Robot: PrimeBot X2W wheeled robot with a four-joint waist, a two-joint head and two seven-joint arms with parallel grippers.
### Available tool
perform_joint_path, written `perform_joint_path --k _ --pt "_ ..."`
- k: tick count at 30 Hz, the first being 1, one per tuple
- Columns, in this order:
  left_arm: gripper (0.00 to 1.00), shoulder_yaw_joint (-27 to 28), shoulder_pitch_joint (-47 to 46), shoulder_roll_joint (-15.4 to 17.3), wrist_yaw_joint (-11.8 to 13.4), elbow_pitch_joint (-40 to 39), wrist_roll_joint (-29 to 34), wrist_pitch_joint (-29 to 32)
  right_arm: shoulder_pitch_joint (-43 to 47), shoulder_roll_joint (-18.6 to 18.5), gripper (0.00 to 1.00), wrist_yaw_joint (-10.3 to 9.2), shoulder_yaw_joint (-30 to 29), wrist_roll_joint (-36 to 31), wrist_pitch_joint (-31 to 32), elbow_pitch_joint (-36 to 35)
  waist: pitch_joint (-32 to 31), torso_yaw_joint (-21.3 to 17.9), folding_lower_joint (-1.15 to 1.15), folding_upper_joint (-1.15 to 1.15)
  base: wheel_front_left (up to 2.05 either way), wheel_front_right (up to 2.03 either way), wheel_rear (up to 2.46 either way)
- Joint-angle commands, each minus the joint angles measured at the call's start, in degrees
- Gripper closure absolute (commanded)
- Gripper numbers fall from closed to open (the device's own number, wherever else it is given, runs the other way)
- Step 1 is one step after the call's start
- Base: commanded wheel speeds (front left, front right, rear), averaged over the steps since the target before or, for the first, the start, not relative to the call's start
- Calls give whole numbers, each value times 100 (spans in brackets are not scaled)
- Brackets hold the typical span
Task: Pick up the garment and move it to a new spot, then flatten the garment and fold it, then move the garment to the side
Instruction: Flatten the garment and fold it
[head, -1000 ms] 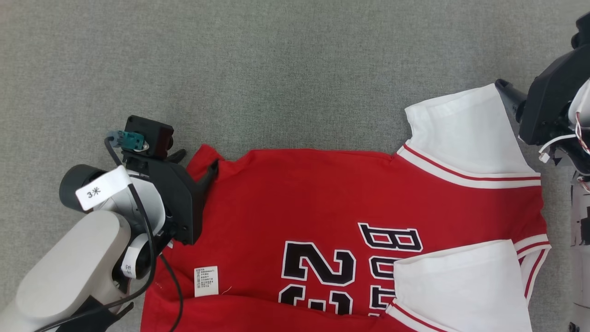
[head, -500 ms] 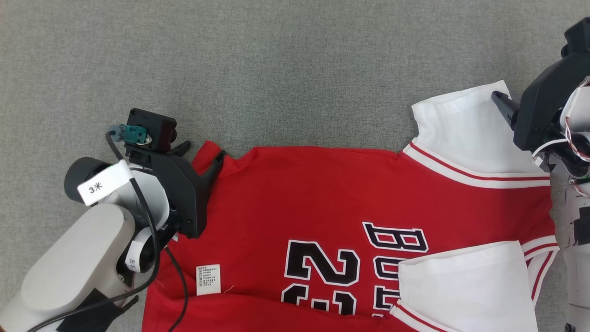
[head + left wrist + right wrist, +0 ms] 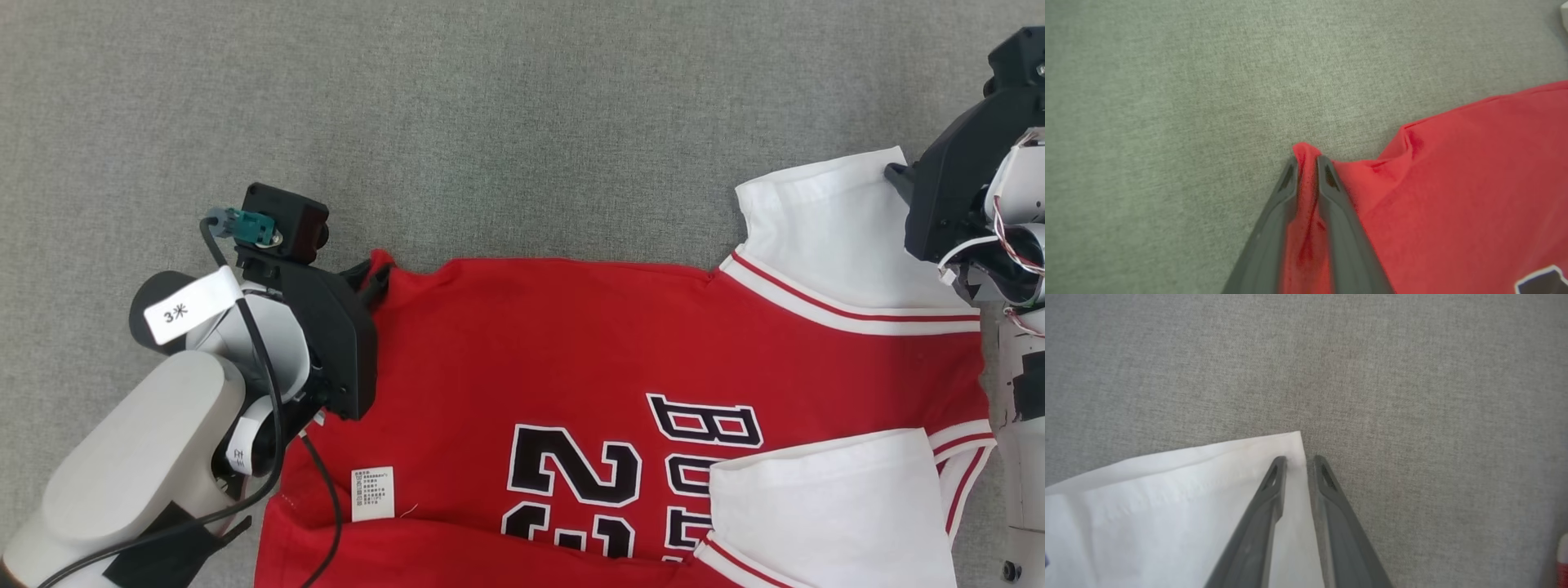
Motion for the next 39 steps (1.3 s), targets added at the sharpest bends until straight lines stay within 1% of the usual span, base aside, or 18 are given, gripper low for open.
perform_joint_path --k 1,2,3,4,9,16,18,20,24,25,29,33,39 --pt "87 -58 -19 -21 -41 54 -20 5 -57 -42 89 -3 14 36 -28 50 13 1 0 0 0 0 0" --pt "92 -52 -29 -31 -37 78 -21 -22 -61 -47 98 -3 24 66 -24 77 18 2 0 0 0 0 0" --pt "99 -38 -38 -41 -33 103 -20 -47 -58 -57 100 -3 33 68 -32 95 21 3 0 0 0 0 0" --pt "100 -14 -64 -50 -17 127 -7 -98 -59 -67 100 -3 55 85 -39 111 25 2 0 0 0 0 0" --pt "100 95 -133 -35 91 274 99 -348 -86 -134 100 -3 152 248 -201 132 14 -3 0 0 0 0 0" --pt "100 354 -61 -27 470 309 179 -781 -142 -207 100 -3 100 423 -674 132 -58 12 0 0 0 0 0" --pt "100 405 -31 -5 537 291 181 -859 -151 -218 100 -3 71 480 -774 126 -79 17 0 0 0 0 0" --pt "100 418 14 17 554 259 156 -871 -127 -192 100 -3 70 609 -785 125 -105 21 0 0 0 0 0" --pt "100 385 138 37 480 82 49 -856 28 -233 100 -3 95 964 -623 -60 -171 29 0 0 0 0 0" --pt "100 385 138 37 480 82 49 -856 28 -233 100 -3 95 964 -623 -60 -171 29 0 0 0 0 0" --pt "100 379 367 68 503 -206 4 -1002 381 -297 100 -3 42 1432 -428 -600 -284 65 0 0 0 0 0" --pt "100 442 732 166 565 -623 -53 -1196 1016 -400 100 -3 -78 1863 -156 -1424 -410 67 0 0 0 0 0" --pt "100 596 1380 405 716 -1227 -154 -1543 2042 -277 100 -3 -452 2365 143 -2583 -618 9 0 0 0 0 0"
